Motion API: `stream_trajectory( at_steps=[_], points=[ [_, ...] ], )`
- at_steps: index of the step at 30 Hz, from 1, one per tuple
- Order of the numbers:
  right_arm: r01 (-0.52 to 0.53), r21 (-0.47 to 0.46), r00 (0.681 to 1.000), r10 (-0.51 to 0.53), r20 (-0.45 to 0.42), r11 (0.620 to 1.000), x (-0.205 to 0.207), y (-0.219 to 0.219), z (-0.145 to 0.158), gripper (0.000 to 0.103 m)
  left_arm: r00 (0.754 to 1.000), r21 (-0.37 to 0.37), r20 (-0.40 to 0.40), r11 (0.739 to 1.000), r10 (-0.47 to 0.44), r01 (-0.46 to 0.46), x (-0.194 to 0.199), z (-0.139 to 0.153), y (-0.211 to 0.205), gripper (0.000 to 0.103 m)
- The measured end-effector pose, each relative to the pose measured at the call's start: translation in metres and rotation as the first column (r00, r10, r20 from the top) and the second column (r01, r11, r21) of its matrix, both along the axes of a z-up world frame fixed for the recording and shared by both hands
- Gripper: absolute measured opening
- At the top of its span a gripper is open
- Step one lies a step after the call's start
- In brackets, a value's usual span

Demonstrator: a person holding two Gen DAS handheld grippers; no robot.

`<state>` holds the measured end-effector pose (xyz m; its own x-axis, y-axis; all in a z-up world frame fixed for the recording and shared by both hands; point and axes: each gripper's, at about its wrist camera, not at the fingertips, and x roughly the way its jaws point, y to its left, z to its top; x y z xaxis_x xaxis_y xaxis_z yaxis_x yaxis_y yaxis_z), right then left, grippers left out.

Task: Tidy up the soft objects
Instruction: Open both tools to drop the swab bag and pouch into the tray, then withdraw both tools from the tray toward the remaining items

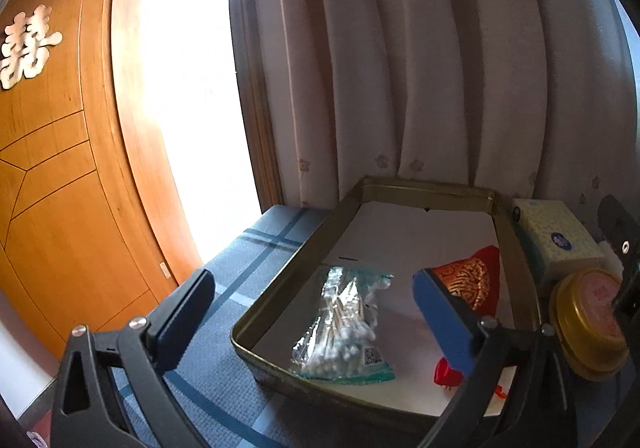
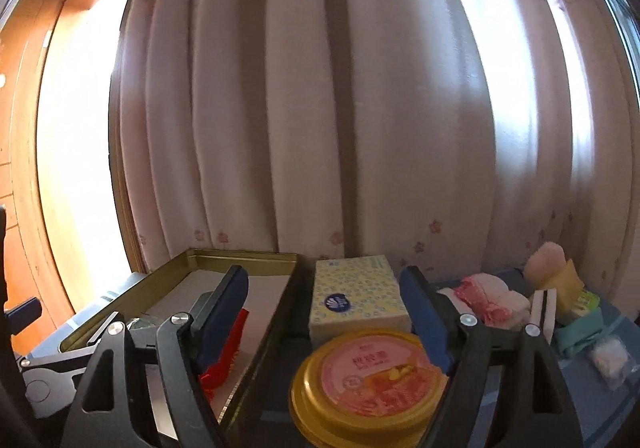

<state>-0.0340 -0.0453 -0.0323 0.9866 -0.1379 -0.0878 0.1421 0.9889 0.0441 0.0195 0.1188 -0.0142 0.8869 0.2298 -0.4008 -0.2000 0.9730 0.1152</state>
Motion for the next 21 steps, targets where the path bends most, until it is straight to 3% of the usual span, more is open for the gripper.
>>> stream_trajectory(
  at_steps=[21],
  points=[
    [0.117,0.019,0.990,-0.118,0.076,0.993,-0.041,-0.053,0.002,0.080,0.996,0.067,0.054,0.996,-0.064,0.061,-0.029,-0.002,-0.042,0.101]
  ],
)
